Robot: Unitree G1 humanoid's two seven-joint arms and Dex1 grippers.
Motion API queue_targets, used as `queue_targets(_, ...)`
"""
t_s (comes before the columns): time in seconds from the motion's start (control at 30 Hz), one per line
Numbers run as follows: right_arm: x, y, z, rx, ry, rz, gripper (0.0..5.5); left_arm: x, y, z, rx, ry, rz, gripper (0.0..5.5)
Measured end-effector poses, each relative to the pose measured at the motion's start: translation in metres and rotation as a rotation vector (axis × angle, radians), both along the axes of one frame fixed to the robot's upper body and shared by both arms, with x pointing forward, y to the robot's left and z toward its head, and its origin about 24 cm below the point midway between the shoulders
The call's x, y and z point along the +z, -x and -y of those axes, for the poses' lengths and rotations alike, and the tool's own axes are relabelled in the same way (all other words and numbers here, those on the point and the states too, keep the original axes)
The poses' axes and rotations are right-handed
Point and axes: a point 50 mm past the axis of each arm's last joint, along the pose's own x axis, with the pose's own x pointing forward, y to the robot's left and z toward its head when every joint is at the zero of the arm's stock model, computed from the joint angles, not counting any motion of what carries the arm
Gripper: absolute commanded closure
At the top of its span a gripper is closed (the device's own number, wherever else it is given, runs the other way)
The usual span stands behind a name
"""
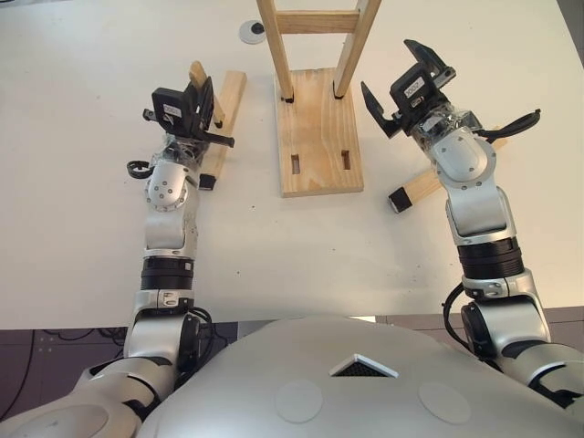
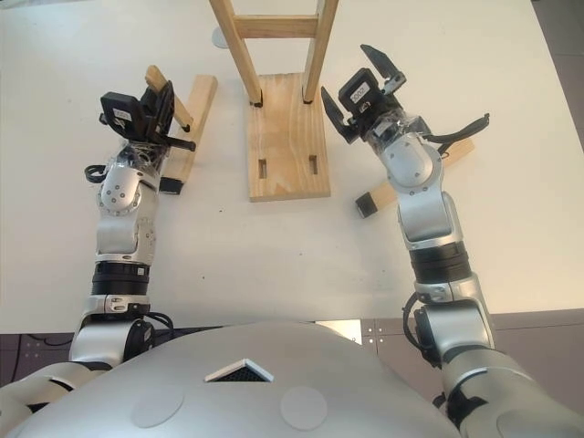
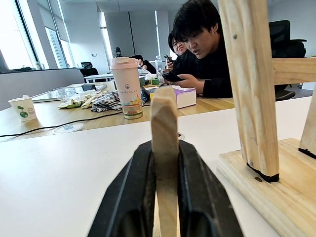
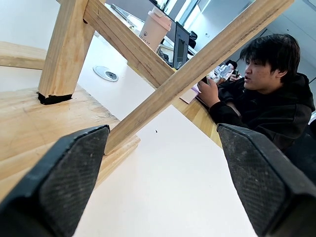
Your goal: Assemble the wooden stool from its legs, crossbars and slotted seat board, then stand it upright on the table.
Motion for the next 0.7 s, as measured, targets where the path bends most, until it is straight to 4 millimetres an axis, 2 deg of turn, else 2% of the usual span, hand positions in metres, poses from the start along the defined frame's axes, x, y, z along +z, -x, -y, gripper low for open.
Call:
queue_targets(0.23, -0.001, 0.0, 0.0, 0.0, -0.005, -0.004, 1.47, -0.005, -0.001, -0.015, 0.026, 0.083, -0.005, 5.12)
queue_targets(0.63, -0.002, 0.0, 0.001, -0.003, -0.003, -0.009, 1.47, -0.008, -0.005, -0.018, 0.001, 0.067, 0.0, 5.12)
queue_targets(0.7, -0.002, 0.0, 0.001, -0.003, -0.003, -0.009, 1.47, -0.009, -0.005, -0.018, 0.004, 0.062, 0.004, 4.61)
